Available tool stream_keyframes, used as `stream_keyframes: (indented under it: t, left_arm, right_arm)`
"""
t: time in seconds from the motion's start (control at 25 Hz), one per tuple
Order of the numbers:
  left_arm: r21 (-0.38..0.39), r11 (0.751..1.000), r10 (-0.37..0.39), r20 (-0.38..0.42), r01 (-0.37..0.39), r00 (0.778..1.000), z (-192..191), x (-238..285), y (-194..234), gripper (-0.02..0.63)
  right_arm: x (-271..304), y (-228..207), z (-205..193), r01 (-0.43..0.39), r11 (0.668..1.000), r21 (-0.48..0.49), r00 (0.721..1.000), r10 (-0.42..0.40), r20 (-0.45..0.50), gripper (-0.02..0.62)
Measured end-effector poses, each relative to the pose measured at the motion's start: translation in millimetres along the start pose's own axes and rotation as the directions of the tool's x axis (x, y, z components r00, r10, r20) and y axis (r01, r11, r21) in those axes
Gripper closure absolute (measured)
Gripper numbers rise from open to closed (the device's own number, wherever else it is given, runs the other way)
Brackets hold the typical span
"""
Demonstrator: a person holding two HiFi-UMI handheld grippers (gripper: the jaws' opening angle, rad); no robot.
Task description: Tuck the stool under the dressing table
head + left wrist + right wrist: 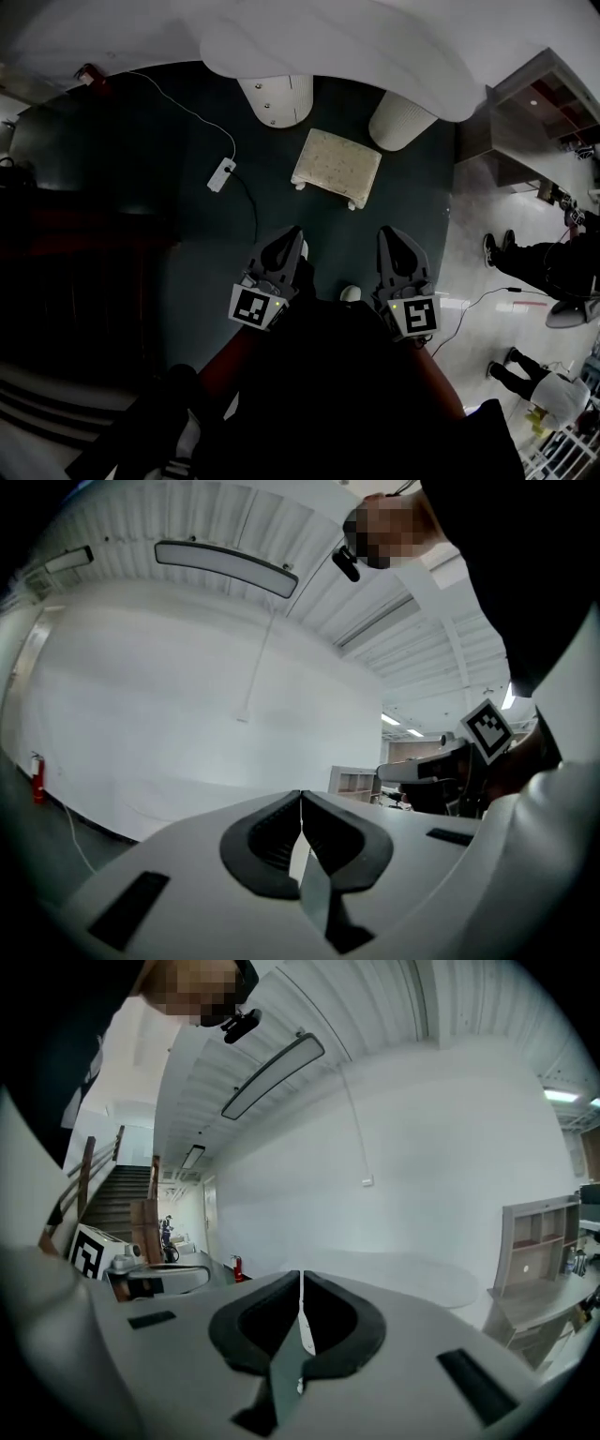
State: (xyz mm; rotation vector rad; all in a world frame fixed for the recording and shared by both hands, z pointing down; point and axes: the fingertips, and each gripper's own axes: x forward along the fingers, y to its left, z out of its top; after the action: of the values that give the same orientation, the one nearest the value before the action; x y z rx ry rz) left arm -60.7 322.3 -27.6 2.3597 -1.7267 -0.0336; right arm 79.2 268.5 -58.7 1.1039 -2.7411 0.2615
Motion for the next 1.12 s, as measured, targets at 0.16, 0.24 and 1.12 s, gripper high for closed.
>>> stream_keyframes:
  t: [0.16, 0.24, 1.12]
  left_arm:
    - [-0.011, 1.000, -0.025, 0.000, 0.025, 1.000, 7, 13, 41, 0.589]
    - [-0.029, 1.000, -0.004, -0.017, 0.004, 1.000, 2, 15, 67, 0.589]
    - [-0.043, 0.999, 0.020, -0.203, -0.030, 0.979, -52, 88, 145, 0.589]
  right_arm:
    - [38, 2, 9, 0.040, 0.998, 0.042, 0.999, -0.040, -0.003, 0.557]
    - [51, 4, 16, 0.059, 0.996, 0.063, 0.998, -0.061, 0.020, 0.557]
    - [111, -67, -87, 0.242, 0.965, 0.105, 0.961, -0.223, -0.166, 0.557]
